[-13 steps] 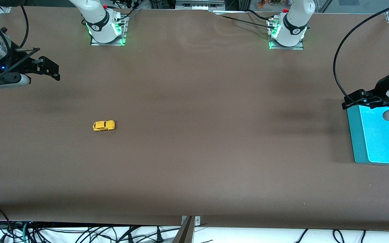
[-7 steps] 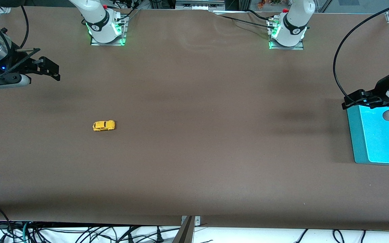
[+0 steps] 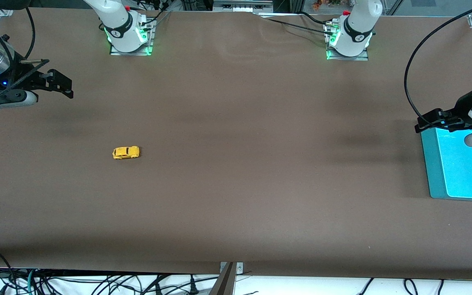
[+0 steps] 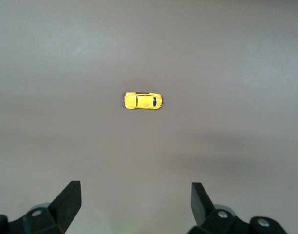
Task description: Wind and store yellow beetle car
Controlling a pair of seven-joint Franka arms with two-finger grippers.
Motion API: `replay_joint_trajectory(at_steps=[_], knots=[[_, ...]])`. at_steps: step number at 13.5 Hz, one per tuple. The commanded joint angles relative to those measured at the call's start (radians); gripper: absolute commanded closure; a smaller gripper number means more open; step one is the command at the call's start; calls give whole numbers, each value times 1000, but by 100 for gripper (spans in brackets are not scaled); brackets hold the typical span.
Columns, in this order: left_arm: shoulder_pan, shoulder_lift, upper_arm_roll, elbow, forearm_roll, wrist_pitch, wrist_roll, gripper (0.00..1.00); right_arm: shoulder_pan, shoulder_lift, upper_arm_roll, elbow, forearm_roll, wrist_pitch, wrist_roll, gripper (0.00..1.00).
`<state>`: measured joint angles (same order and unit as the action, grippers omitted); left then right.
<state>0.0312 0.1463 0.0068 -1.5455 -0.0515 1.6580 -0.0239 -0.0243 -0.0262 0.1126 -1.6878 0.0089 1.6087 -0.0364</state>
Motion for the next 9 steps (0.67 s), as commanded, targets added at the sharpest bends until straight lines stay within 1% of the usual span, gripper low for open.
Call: replay_joint_trajectory(at_steps=[1, 9], knots=[[9, 13, -4, 30, -27, -6, 22, 0, -8, -1, 1, 5, 13, -15, -3, 0], [9, 13, -4, 30, -27, -6, 22, 0, -8, -3, 1, -3, 13, -15, -2, 0]])
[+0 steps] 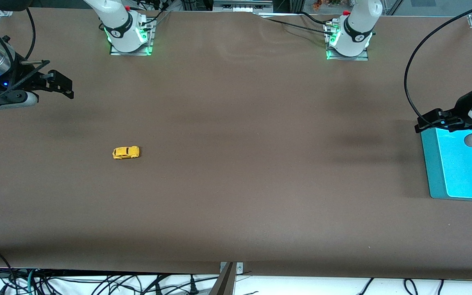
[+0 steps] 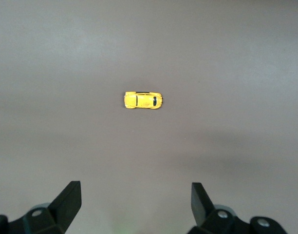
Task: Wind and store yellow beetle car
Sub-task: 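Move the right gripper down over the yellow beetle car and grasp it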
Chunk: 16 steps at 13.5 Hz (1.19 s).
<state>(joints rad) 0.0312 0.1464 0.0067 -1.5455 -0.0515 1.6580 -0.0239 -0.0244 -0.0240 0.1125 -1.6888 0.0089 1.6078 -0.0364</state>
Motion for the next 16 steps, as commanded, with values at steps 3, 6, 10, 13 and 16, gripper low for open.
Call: replay_joint_trajectory(at_steps=[3, 6, 10, 13, 16], knots=[[9, 13, -4, 30, -27, -6, 22, 0, -8, -7, 1, -15, 14, -9, 0, 0], [9, 15, -4, 30, -27, -6, 22, 0, -8, -8, 1, -37, 14, -5, 0, 0], [7, 13, -4, 30, -27, -6, 21, 0, -6, -13, 3, -116, 13, 69, 0, 0], [7, 13, -4, 30, -27, -6, 21, 0, -5, -13, 10, -221, 17, 176, 0, 0], [9, 15, -4, 30, -27, -6, 22, 0, 0, -8, 35, -342, 22, 321, 0, 0]])
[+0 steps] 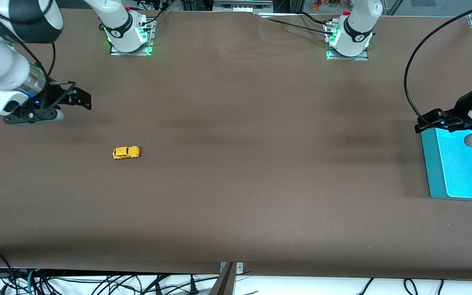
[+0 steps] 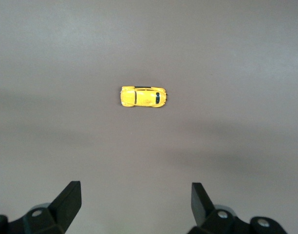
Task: Wind and store yellow beetle car
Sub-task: 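Move the right gripper down over the yellow beetle car and grasp it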
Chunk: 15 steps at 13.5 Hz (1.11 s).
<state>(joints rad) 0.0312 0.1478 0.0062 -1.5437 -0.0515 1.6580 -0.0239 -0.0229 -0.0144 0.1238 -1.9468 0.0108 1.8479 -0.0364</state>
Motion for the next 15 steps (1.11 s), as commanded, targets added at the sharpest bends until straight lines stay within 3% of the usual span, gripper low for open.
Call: replay_joint_trajectory(at_steps=[1, 4, 7, 11, 15], knots=[[9, 12, -3, 28, -27, -6, 22, 0, -2, -16, 42, -116, 20, 123, 1, 0], [9, 12, -3, 28, -27, -6, 22, 0, -2, -3, 45, -210, 20, 255, 1, 0], [9, 12, -3, 28, -27, -6, 22, 0, -2, 1, 92, -225, 15, 258, -64, 0], [9, 12, -3, 28, -27, -6, 22, 0, -2, 77, 117, -224, 14, 327, -359, 0], [9, 13, -3, 28, -27, -6, 21, 0, -14, 194, 108, -198, 14, 424, -789, 0]])
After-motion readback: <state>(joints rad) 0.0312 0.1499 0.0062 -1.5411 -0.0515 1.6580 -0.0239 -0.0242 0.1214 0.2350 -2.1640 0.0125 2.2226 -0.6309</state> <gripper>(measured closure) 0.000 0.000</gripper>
